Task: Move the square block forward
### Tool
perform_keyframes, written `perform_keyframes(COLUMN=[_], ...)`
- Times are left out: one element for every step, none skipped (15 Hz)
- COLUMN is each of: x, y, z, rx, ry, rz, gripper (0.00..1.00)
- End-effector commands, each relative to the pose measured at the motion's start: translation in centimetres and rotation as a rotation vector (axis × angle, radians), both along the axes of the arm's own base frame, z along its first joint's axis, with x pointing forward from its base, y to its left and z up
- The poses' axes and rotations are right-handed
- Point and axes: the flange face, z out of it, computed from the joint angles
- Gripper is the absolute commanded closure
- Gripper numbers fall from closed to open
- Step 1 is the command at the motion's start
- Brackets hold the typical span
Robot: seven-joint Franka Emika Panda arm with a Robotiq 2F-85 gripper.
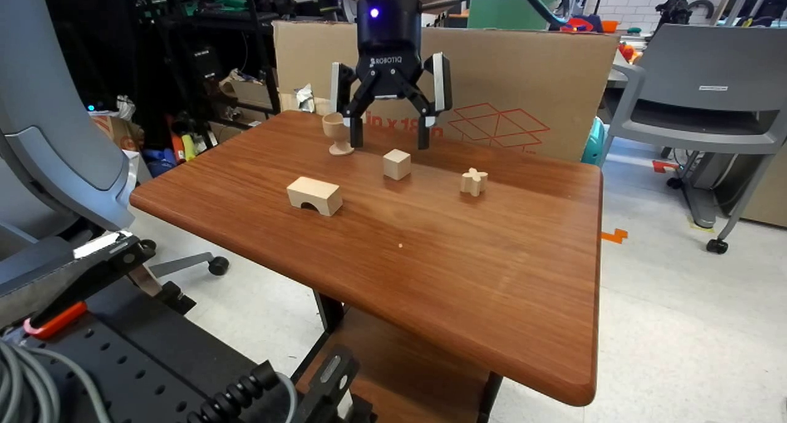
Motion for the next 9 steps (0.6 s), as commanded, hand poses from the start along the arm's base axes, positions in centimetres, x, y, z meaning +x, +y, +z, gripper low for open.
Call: perform_keyframes(x=[1.5, 1.6, 1.8, 1.9, 2.2, 2.4, 2.6, 2.6, 2.6], y=[0.2, 0.3, 0.4, 0.4, 0.3, 0.2, 0.0, -0.2, -0.4], z=[-0.3, -0.3, -0.4, -0.5, -0.6, -0.7, -0.8, -1.1, -1.4], rx=[-0.002, 0.0, -0.007, -0.017, -0.033, -0.042, -0.052, -0.062, -0.073], ry=[-0.052, -0.07, -0.09, -0.108, -0.133, -0.146, -0.161, -0.168, -0.17], rz=[-0.109, -0.135, -0.158, -0.176, -0.191, -0.21, -0.226, -0.241, -0.252], gripper=[0.0, 0.0, 0.0, 0.0, 0.0, 0.0, 0.0, 0.0, 0.0])
